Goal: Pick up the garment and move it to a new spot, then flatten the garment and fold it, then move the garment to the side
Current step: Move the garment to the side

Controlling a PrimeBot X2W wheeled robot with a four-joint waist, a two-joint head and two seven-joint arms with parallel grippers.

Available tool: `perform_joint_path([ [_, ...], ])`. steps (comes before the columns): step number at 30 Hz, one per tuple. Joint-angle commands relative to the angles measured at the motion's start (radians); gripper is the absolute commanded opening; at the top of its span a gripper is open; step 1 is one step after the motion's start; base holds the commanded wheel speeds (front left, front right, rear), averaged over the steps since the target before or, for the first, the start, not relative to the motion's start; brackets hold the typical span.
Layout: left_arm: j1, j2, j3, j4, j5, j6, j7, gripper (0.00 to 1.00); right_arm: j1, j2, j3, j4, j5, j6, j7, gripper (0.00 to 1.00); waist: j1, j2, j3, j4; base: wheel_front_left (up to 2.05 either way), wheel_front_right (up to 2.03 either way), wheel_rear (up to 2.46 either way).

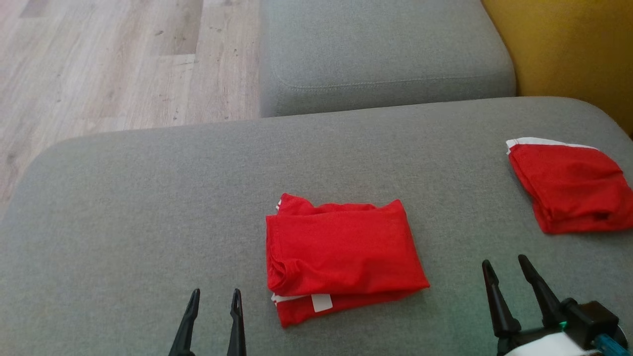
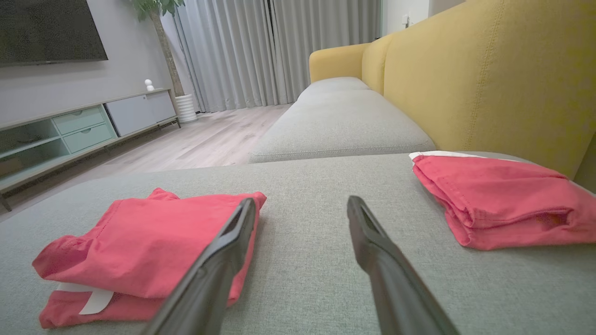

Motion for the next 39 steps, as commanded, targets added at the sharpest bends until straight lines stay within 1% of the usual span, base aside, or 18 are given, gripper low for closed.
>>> perform_joint_path([
  [1, -0.03, -0.014, 0.037, -0.028, 0.011, -0.002, -0.01, 1.0, -0.024, -0.008, 0.01, -0.037, -0.014, -0.001, -0.013, 1.0, 0.0001, 0.0, -0.002, 0.004, 0.0, 0.0, 0.0],
  [20, -0.021, -0.014, 0.045, -0.034, 0.011, 0.006, -0.01, 1.0, -0.013, 0.0, 0.012, -0.025, -0.023, -0.001, -0.013, 1.0, 0.0001, 0.0, -0.01, 0.015, 0.0, 0.0, 0.0],
  [27, -0.017, -0.014, 0.042, -0.031, 0.018, -0.002, -0.01, 1.0, -0.013, -0.001, 0.019, -0.016, -0.005, -0.001, -0.014, 1.0, 0.0001, 0.0, -0.009, 0.012, 0.0, 0.0, 0.0],
  [39, -0.031, -0.014, 0.021, -0.038, 0.012, 0.008, -0.01, 1.0, -0.029, -0.009, 0.021, -0.01, -0.005, -0.001, -0.014, 1.0, 0.0001, 0.0, 0.029, 0.021, 0.0, 0.0, 0.0],
])
